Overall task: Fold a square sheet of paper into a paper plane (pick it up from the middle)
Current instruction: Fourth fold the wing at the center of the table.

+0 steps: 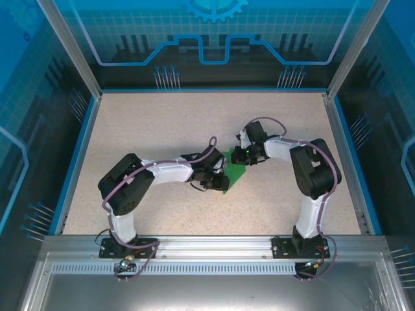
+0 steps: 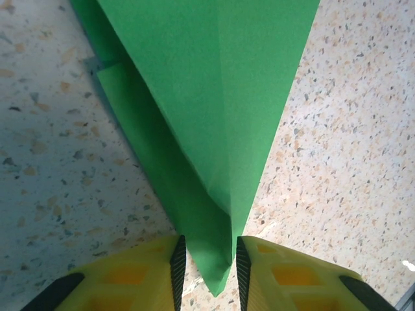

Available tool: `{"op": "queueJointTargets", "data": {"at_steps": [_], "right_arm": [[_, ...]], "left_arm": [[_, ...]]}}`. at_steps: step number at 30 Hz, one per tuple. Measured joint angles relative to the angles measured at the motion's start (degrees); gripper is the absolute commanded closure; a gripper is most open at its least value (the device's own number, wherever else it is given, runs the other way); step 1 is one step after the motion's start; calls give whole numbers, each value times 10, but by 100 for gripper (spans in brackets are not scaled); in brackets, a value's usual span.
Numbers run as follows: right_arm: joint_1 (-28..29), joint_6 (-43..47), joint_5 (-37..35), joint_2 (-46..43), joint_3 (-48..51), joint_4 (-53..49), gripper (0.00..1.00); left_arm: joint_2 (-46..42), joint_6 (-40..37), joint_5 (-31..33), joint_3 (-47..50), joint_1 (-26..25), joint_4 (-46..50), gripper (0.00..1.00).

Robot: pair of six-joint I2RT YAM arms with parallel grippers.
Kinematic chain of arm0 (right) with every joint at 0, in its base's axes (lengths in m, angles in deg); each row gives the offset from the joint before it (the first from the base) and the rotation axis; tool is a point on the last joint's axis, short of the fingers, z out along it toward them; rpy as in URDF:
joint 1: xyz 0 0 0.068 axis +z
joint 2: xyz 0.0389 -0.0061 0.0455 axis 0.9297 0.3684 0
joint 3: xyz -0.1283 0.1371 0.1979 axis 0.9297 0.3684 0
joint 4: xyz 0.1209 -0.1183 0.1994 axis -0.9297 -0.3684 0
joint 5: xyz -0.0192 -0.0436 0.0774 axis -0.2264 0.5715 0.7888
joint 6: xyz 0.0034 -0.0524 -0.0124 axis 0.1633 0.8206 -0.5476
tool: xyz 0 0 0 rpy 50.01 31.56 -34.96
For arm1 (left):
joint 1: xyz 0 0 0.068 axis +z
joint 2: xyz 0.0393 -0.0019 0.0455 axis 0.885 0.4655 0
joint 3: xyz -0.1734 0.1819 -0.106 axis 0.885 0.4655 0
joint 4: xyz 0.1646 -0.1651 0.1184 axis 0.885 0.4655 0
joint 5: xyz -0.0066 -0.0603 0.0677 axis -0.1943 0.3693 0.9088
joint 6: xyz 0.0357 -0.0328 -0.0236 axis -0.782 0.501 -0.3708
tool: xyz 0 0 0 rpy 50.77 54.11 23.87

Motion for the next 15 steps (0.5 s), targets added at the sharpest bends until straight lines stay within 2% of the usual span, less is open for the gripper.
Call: {"op": "queueJointTargets", "data": {"at_steps": [15], "right_arm": [[0,0,0,0,0,0,93]], "left_arm": [[15,-5,17,-35,-7,23,66]]}}
